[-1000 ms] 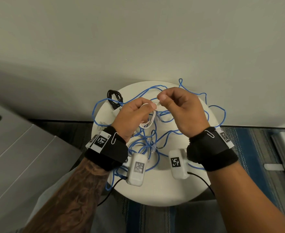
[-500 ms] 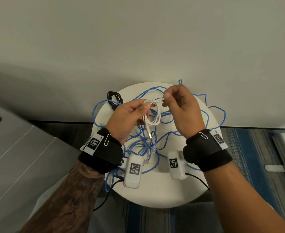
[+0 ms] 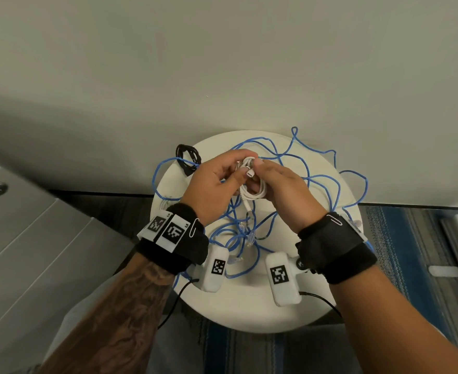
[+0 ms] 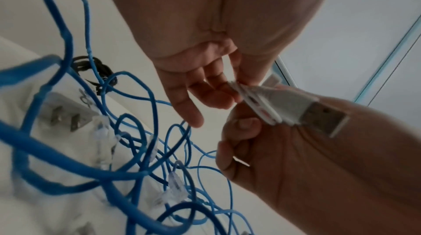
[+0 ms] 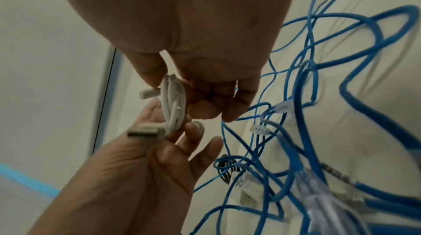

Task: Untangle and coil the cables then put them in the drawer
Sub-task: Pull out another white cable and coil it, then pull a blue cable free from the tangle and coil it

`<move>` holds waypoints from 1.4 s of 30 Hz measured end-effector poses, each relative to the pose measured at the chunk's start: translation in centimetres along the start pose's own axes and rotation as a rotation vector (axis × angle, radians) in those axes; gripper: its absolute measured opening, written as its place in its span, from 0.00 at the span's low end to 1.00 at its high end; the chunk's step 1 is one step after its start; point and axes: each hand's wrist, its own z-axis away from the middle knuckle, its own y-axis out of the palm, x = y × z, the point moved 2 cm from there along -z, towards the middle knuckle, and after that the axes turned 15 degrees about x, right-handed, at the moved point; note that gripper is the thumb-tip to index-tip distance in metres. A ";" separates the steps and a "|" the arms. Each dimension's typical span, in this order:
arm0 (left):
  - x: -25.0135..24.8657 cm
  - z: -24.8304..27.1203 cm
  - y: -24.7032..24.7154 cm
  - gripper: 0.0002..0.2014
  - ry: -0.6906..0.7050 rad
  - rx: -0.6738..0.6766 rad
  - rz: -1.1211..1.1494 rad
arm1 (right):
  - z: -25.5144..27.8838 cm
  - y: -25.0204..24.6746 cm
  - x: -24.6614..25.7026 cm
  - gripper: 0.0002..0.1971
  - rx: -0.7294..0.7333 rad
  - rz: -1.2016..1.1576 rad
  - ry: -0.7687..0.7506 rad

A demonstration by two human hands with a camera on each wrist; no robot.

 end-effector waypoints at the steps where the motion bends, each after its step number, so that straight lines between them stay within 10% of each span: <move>1: 0.0 0.0 0.0 0.13 0.003 0.002 -0.017 | 0.1 0.0 0.0 0.26 0.011 -0.029 0.005; 12: 0.0 0.3 -0.7 0.08 -0.094 -0.140 0.022 | 0.8 -1.5 2.0 0.06 -0.082 0.106 -0.108; 22: -3.3 2.8 -2.9 0.05 -0.127 -0.123 0.272 | 2.6 2.1 3.9 0.08 -0.153 0.139 -0.225; 27: -5.3 5.9 -8.4 0.03 -0.165 -0.281 0.110 | 1.0 5.1 4.6 0.16 -0.070 0.264 -0.117; 37: -2.5 11.0 -14.8 0.02 -0.358 -0.465 0.064 | -5.1 10.2 -0.5 0.26 0.212 1.346 0.239; 42: 0.7 11.2 -15.4 0.01 -0.484 -0.449 0.091 | -5.3 9.6 -0.6 0.09 0.026 1.085 0.180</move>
